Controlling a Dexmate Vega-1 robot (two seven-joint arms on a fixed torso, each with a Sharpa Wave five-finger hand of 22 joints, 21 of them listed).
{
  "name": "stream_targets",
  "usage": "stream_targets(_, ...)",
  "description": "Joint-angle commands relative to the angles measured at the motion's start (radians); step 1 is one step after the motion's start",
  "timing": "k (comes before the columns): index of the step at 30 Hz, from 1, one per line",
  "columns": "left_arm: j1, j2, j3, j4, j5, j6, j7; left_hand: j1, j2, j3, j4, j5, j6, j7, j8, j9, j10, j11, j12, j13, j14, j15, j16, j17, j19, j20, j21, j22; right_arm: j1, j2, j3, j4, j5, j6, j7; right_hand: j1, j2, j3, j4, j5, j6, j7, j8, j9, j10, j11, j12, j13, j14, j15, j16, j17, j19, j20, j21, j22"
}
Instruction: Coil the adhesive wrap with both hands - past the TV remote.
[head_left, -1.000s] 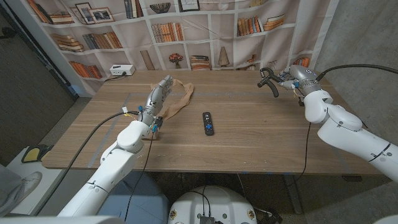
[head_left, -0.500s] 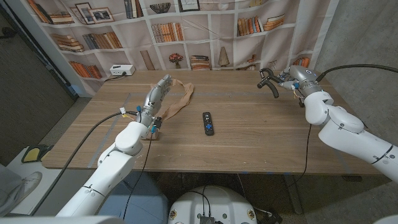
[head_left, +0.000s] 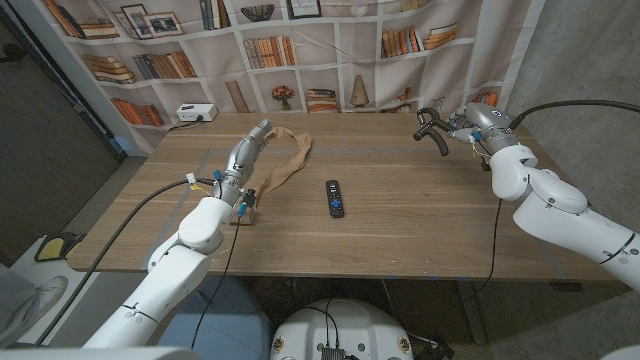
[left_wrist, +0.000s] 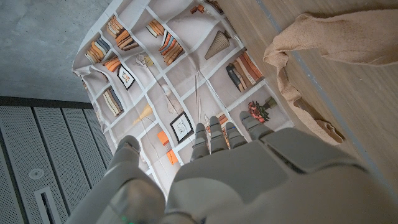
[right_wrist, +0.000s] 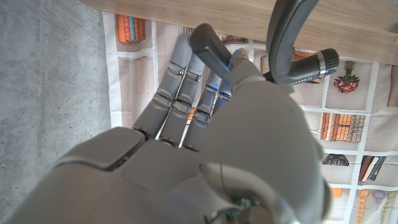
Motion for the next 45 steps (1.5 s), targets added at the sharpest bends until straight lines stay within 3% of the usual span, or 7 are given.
stream_targets(1, 0.049, 0.048, -0.012, -0.077, 0.112, 0.046, 0.053, -0.004, 0.003, -0.003, 0.000, 0.003, 0.010, 0.003, 0.003, 0.001, 0.003, 0.007, 0.004, 0.001, -0.010, 0.002, 0.004, 0.002, 0.001, -0.001, 0.001, 0.004, 0.007, -0.011, -0.004, -0.016, -0.007, 0.002, 0.017, 0.088, 0.085, 0.010, -0.001, 0.004, -0.002, -0.004, -0.006, 0.002, 0.000, -0.002, 0.005, 0.006, 0.061, -0.166, -0.002, 0.007, -0.002, -0.077, 0.010, 0.003)
stream_targets(29, 0.131, 0.087, -0.059, -0.168, 0.245, 0.135, 0.054, -0.004, 0.003, -0.004, -0.001, 0.003, 0.015, 0.005, 0.003, 0.001, 0.007, 0.013, 0.004, 0.001, -0.015, 0.008, 0.003, 0.002, -0.002, -0.002, 0.002, 0.004, 0.009, -0.006, -0.015, -0.042, -0.027, -0.016, 0.023, 0.085, 0.084, 0.015, -0.001, 0.005, -0.002, -0.003, -0.009, 0.004, -0.001, -0.002, 0.005, 0.031, 0.064, -0.166, -0.013, 0.025, -0.020, -0.077, 0.049, -0.004)
stream_targets(45, 0.158, 0.113, -0.063, -0.239, 0.428, 0.231, 0.058, -0.002, 0.004, -0.003, -0.002, 0.003, 0.022, 0.007, 0.004, 0.001, 0.007, 0.012, 0.004, 0.001, -0.017, 0.006, 0.003, 0.002, -0.002, -0.005, 0.002, 0.003, 0.044, 0.007, -0.047, -0.037, -0.049, -0.027, 0.044, 0.083, 0.082, 0.018, -0.001, 0.005, 0.000, -0.003, -0.011, 0.005, -0.001, -0.005, 0.003, 0.046, 0.064, -0.166, -0.021, 0.035, -0.029, -0.077, 0.074, -0.010)
